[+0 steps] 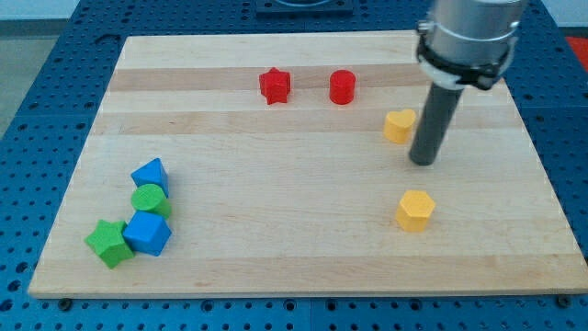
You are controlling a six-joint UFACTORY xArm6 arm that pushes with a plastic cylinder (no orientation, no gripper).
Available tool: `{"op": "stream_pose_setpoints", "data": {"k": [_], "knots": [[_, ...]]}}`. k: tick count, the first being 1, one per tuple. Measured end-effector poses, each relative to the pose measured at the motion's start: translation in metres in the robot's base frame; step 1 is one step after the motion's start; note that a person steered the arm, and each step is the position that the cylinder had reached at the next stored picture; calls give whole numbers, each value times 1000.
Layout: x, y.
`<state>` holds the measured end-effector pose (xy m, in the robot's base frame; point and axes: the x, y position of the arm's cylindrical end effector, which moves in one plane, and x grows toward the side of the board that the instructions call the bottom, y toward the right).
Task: Push the yellow heart to the red circle
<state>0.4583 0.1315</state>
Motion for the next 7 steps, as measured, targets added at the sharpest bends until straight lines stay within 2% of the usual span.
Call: {"op": "stream_pose_setpoints", "data": {"k": [2,3,4,5,6,7], "knots": [[-37,65],[-48,34],[-33,-27],[-42,-84],[-56,-36],[-56,-31]]}}
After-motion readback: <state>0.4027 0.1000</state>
